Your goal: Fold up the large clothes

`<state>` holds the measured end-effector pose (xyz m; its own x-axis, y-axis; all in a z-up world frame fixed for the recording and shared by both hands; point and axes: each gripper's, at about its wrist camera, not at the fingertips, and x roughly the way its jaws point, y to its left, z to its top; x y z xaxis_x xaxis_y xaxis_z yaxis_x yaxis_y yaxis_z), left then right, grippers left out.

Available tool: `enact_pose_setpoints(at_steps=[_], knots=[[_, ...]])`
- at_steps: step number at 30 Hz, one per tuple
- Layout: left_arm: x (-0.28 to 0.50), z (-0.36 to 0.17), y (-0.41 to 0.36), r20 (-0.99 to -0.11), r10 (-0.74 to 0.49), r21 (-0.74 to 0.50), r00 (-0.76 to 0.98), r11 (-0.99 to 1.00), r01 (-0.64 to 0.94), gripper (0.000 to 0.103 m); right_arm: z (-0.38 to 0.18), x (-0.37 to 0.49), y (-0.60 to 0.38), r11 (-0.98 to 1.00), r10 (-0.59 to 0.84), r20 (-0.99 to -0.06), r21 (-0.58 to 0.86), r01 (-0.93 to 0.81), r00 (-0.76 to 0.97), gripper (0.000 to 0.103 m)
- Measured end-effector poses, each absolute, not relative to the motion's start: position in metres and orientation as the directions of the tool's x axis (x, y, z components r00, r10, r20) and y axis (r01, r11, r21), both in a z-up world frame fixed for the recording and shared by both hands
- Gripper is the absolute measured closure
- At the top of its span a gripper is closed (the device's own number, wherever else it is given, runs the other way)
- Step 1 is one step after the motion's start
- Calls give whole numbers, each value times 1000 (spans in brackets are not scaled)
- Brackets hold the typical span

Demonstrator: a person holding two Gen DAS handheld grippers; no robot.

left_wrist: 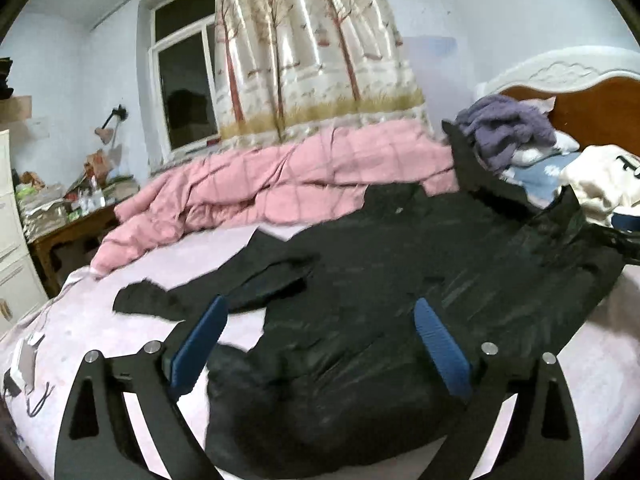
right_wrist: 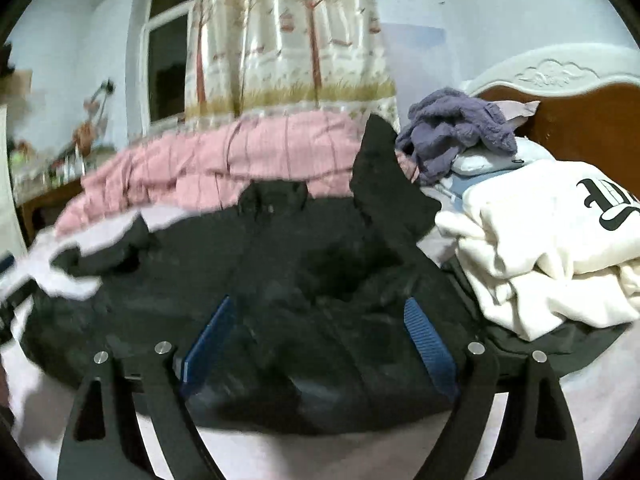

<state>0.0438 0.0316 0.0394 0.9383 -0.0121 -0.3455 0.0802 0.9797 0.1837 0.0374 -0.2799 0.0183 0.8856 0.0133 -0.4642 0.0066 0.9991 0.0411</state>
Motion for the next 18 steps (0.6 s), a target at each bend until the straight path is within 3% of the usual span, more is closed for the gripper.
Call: enact_pose_setpoints(at_steps=[2, 3, 8, 14, 16, 17, 18], knots=[[50, 36, 37, -380, 41, 213, 924, 976, 44, 9, 11, 38, -287, 992, 102, -522, 113, -50, 847, 15], [51, 34, 41, -395, 62, 221, 917, 975, 29, 9, 10, 32, -292, 992, 94, -507, 124, -36, 857, 15], [55, 6, 63, -500, 121, 214, 858, 977, -13, 9, 13, 24, -316, 987, -146, -430, 2, 163, 891, 15], [47, -19, 95, -568, 64, 46, 821, 998, -46, 10, -1, 39, -376, 930, -97, -512, 258, 260, 854, 15], [55, -20, 93, -569, 38, 37, 821, 999, -21, 23, -13, 52, -388, 912, -78, -583, 286, 294, 809, 15], [61, -22, 91, -577, 27, 43, 816, 999, -3, 38, -18, 58, -391, 910, -42, -606, 305, 281, 794, 17], [67, -22, 87, -582, 40, 64, 812, 998, -4, 47, -22, 61, -392, 911, -10, -625, 316, 265, 780, 43]])
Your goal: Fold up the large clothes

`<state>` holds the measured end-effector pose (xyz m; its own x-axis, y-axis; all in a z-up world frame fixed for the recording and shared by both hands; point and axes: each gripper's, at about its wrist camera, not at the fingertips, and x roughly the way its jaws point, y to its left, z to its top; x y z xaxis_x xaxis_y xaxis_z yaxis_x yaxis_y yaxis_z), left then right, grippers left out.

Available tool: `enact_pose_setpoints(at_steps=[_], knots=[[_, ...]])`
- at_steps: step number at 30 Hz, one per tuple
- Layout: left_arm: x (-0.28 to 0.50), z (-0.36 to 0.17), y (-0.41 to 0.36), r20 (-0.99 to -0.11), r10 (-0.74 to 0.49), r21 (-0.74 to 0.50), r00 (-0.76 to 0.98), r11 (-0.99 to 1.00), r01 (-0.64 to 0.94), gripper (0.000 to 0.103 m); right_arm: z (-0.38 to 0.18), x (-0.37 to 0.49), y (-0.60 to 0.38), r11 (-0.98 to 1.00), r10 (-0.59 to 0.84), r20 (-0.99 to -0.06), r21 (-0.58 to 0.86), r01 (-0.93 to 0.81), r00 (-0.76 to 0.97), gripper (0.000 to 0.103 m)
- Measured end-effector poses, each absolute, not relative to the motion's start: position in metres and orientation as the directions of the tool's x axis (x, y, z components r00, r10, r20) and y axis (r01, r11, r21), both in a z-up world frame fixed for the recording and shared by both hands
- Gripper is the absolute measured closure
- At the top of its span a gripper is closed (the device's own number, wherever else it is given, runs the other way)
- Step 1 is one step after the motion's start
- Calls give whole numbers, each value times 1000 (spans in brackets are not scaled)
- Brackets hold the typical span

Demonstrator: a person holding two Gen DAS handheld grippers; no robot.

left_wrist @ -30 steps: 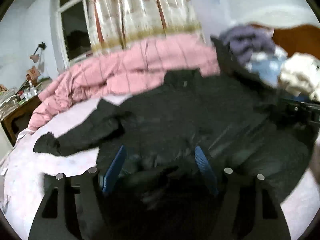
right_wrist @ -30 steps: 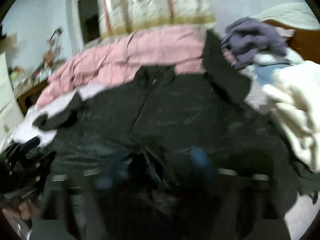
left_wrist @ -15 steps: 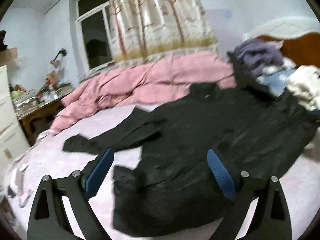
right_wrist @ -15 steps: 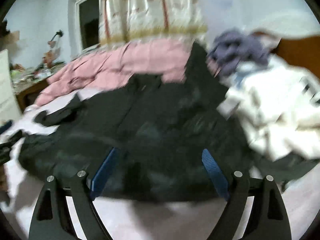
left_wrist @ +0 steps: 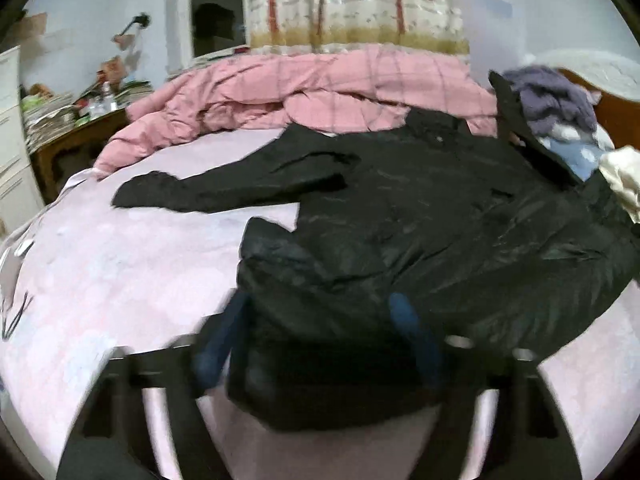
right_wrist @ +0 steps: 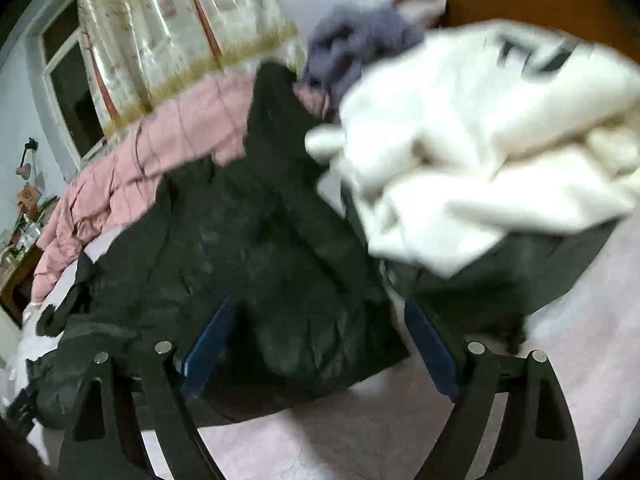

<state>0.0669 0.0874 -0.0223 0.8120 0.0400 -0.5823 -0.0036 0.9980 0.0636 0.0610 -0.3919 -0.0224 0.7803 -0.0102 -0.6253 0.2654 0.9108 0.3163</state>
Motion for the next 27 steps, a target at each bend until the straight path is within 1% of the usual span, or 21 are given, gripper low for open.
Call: enact_pose_setpoints(at_steps=[1, 2, 3, 4, 5, 8, 12, 13, 14, 15, 16, 17, 18, 19, 20, 22, 23, 24, 25, 26, 27], knots=[[72, -23, 85, -577, 67, 89, 814, 996, -19, 52, -25, 66, -390, 915, 7, -645, 313, 256, 765, 77], [77, -23, 83, -566, 84, 103, 820, 994, -31, 63, -26, 67, -387, 923, 1, -651, 293, 250, 759, 85], [80, -21, 82, -559, 90, 104, 824, 994, -38, 80, -25, 65, -383, 926, -22, -644, 274, 258, 765, 90], [84, -20, 83, -551, 97, 103, 829, 994, -48, 88, -21, 59, -380, 931, -53, -630, 249, 266, 775, 94], [86, -18, 85, -540, 107, 101, 835, 993, -62, 93, -17, 51, -377, 932, -86, -617, 227, 282, 782, 95], [87, -11, 92, -506, 99, 71, 857, 995, -73, 93, -17, 28, -375, 910, -137, -634, 223, 349, 761, 96], [79, -3, 99, -459, 115, 70, 881, 993, -93, 93, -27, -4, -379, 891, -152, -662, 229, 392, 734, 97], [77, -1, 100, -448, 123, 75, 886, 992, -100, 92, -25, -8, -381, 890, -140, -649, 248, 382, 748, 97], [74, 0, 101, -436, 139, 79, 889, 990, -116, 77, -20, -12, -383, 891, -134, -622, 265, 369, 771, 97], [72, 1, 103, -431, 145, 76, 890, 989, -124, 42, -17, -15, -383, 895, -131, -598, 273, 354, 791, 95], [68, 3, 106, -422, 139, 64, 896, 990, -124, 26, -12, -17, -383, 899, -142, -572, 268, 348, 808, 87], [62, 4, 108, -402, 119, 40, 908, 993, -112, 16, -7, -19, -380, 905, -160, -541, 254, 342, 825, 81], [58, 6, 110, -394, 94, 21, 914, 995, -93, 16, -2, -20, -377, 915, -163, -510, 241, 322, 845, 66], [56, 8, 111, -395, 68, 9, 916, 998, -70, 16, 3, -19, -373, 930, -155, -477, 225, 291, 865, 44], [56, 9, 111, -400, 65, 19, 914, 998, -62, 17, 10, -18, -367, 949, -140, -445, 196, 249, 884, 37], [63, 5, 105, -429, 96, 78, 898, 995, -69, 18, 23, -8, -351, 979, -130, -409, 94, 183, 903, 36], [70, 0, 102, -459, 119, 114, 880, 991, -74, 19, 26, -3, -344, 983, -137, -397, 56, 173, 907, 36], [77, -6, 99, -493, 136, 139, 859, 987, -77, 22, 28, 4, -340, 988, -123, -404, 38, 151, 907, 36], [85, -13, 98, -531, 142, 151, 835, 986, -72, 25, 28, 17, -336, 994, -73, -434, 38, 99, 898, 36], [94, -20, 98, -570, 145, 160, 808, 985, -64, 30, 25, 37, -333, 997, 40, -491, 81, -1, 870, 36], [102, -26, 97, -603, 157, 173, 782, 983, -65, 33, 22, 50, -331, 991, 112, -515, 118, -59, 850, 37]])
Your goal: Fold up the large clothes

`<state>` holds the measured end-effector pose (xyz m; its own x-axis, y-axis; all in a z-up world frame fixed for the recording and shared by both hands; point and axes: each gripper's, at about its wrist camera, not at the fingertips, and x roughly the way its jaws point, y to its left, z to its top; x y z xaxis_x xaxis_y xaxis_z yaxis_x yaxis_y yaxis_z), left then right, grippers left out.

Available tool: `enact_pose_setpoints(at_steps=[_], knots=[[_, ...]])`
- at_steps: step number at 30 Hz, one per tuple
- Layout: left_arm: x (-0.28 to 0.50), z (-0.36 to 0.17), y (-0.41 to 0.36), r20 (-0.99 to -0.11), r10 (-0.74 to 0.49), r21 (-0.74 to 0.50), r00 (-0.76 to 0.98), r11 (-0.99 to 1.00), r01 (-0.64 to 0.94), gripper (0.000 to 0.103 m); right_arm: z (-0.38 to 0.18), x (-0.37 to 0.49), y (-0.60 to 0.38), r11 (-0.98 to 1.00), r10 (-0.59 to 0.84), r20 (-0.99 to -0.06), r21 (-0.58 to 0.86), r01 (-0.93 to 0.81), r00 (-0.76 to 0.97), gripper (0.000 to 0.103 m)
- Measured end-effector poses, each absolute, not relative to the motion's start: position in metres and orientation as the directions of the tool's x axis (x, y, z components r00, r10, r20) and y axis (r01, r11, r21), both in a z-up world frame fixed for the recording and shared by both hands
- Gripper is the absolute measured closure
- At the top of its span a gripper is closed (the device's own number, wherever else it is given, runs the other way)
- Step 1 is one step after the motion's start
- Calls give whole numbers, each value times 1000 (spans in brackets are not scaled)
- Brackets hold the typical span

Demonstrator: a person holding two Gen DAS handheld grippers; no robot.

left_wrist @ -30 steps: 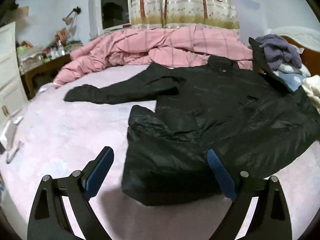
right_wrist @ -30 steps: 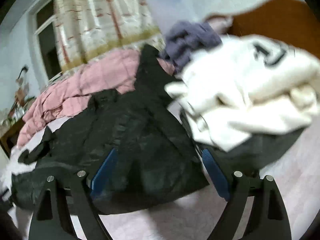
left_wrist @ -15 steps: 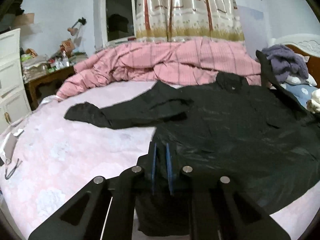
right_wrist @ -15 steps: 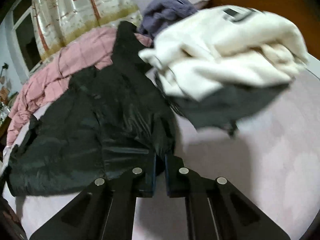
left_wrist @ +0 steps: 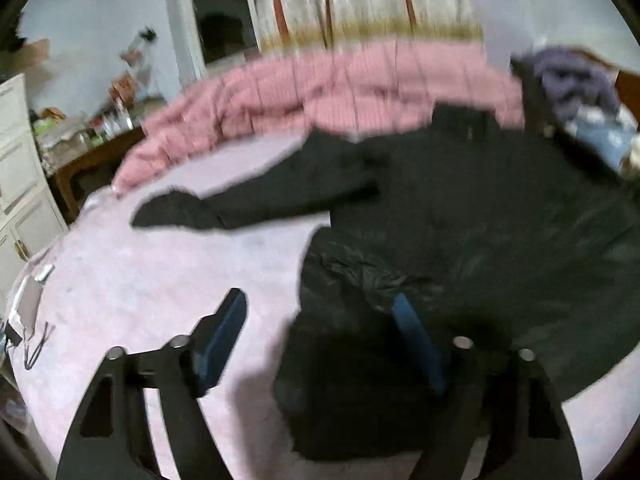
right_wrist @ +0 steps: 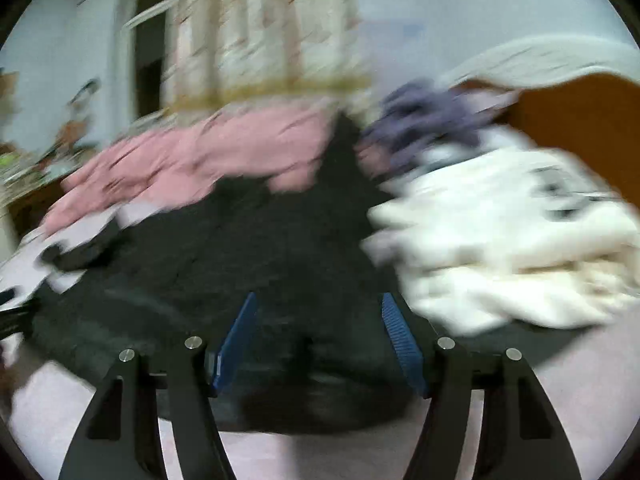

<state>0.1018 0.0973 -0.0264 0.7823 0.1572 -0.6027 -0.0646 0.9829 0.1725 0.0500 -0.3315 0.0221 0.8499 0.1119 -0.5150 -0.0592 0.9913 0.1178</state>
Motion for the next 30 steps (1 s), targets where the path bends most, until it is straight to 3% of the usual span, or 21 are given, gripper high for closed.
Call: enact_pose_setpoints(at_steps=[1, 4, 7, 10, 14, 17, 19, 20, 21, 22, 25, 28, 30], knots=[[108, -31, 97, -622, 164, 179, 766, 982, -66, 33, 20, 62, -329, 988, 145, -533, 127, -90, 834, 45], [119, -36, 100, -643, 148, 160, 751, 985, -57, 35, 3, 107, -338, 993, -93, -616, 4, 121, 783, 67], [125, -38, 106, -659, 126, 122, 741, 991, -59, 35, -24, 128, -377, 956, -164, -713, 56, 289, 681, 77], [126, -38, 113, -665, 109, 83, 739, 994, -72, 35, -35, 121, -412, 912, -82, -737, 216, 349, 671, 77], [118, -32, 123, -637, 126, 46, 761, 991, -126, 35, -30, 99, -413, 914, -95, -731, 205, 350, 676, 77], [102, -21, 130, -588, 98, -1, 803, 993, -122, 25, -25, 72, -406, 935, -114, -695, 166, 313, 709, 77], [92, -16, 131, -576, 62, -16, 815, 996, -87, 23, -20, 52, -398, 939, -121, -653, 170, 300, 748, 63], [88, -15, 131, -581, 44, -22, 813, 997, -69, 22, -15, 40, -398, 934, -131, -627, 181, 308, 768, 52], [85, -15, 132, -591, 19, -37, 807, 998, -51, 18, -11, 28, -398, 929, -141, -597, 197, 314, 790, 31], [84, -16, 133, -606, -18, -64, 796, 998, -27, 16, -6, 13, -400, 922, -146, -552, 225, 315, 821, 25], [83, -24, 140, -650, -134, -200, 748, 980, 2, 14, 0, -15, -409, 907, -109, -508, 301, 295, 854, 22], [92, -42, 148, -693, -246, -351, 678, 936, -19, 13, -15, -8, -417, 874, -4, -586, 393, 288, 811, 20], [91, -47, 148, -693, -255, -373, 675, 927, -33, 13, -28, 1, -420, 846, 15, -646, 415, 335, 763, 20]])
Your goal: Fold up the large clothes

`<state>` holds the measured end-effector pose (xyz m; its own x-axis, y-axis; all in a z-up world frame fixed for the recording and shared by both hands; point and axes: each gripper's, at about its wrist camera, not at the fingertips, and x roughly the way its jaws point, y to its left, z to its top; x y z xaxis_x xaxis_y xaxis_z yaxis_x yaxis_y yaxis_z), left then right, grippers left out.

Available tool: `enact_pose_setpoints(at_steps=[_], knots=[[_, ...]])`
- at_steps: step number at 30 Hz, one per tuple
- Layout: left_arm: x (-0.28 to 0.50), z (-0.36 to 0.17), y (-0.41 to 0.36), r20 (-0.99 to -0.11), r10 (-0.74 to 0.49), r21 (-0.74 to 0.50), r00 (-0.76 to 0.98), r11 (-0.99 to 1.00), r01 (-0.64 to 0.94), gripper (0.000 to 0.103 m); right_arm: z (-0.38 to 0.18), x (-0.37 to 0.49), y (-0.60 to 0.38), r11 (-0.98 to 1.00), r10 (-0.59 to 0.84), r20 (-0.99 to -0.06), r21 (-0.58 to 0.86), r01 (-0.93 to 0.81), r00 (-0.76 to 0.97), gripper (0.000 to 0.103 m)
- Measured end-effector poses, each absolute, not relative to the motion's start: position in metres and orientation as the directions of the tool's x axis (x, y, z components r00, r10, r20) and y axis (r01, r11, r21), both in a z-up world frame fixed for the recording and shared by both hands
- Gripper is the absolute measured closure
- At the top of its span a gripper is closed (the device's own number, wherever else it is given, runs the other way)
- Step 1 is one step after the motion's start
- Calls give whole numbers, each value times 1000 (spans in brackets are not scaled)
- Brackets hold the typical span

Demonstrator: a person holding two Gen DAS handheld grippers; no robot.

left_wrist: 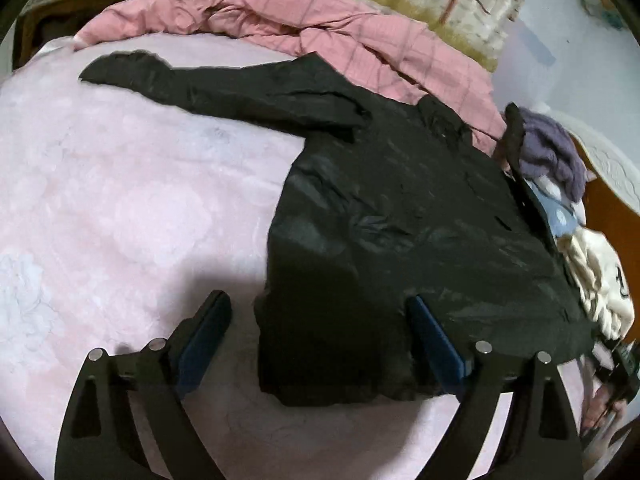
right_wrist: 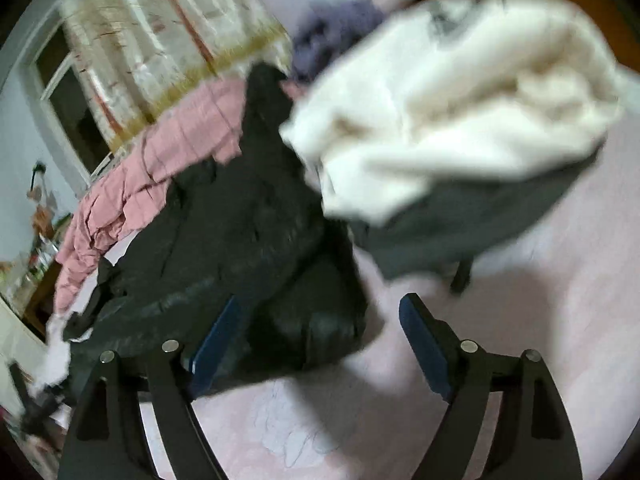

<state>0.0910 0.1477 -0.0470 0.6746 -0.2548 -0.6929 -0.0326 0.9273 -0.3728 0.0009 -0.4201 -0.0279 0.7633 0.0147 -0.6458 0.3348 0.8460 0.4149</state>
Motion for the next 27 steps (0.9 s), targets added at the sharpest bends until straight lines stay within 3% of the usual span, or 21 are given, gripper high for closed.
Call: enact_pose_setpoints(at_steps=[1, 2, 3, 5, 6, 7, 8, 9, 10, 13, 16, 27], knots=[[91, -46, 144, -694, -250, -358, 675, 934, -21, 14, -33, 8, -420, 843, 9, -666, 406, 352, 746, 20], [91, -45, 138, -698, -249, -335, 672, 942, 1, 30, -34, 12, -417, 853, -8, -673, 381, 356, 740, 20], [92, -46, 133, -705, -247, -312, 664, 950, 22, 65, -35, 19, -415, 864, -24, -681, 354, 357, 732, 20], [91, -45, 124, -714, -172, -247, 679, 969, -14, 80, -36, 30, -403, 892, -61, -708, 277, 356, 704, 18], [88, -43, 119, -710, -127, -214, 693, 976, -41, 88, -38, 32, -400, 902, -63, -705, 264, 343, 706, 25], [85, -39, 112, -698, -102, -189, 709, 981, -45, 90, -38, 32, -397, 909, -26, -694, 283, 305, 719, 60], [81, -35, 107, -683, -70, -156, 727, 986, -52, 91, -37, 32, -396, 910, 46, -675, 332, 248, 737, 77], [76, -31, 105, -671, -51, -137, 740, 989, -57, 92, -35, 28, -394, 911, 39, -662, 331, 245, 748, 89], [71, -26, 104, -659, -47, -136, 751, 989, -57, 92, -31, 23, -391, 917, 6, -656, 306, 258, 755, 93], [49, -7, 111, -631, -78, -183, 772, 982, -51, 92, -15, -1, -380, 912, -104, -651, 240, 334, 752, 94], [17, 7, 115, -600, -4, -103, 800, 992, -73, 91, -6, -38, -366, 913, -125, -623, 232, 335, 772, 94], [1, -25, 116, -618, 37, -8, 785, 999, -54, 90, -22, -84, -338, 936, -254, -613, 37, 349, 748, 94]])
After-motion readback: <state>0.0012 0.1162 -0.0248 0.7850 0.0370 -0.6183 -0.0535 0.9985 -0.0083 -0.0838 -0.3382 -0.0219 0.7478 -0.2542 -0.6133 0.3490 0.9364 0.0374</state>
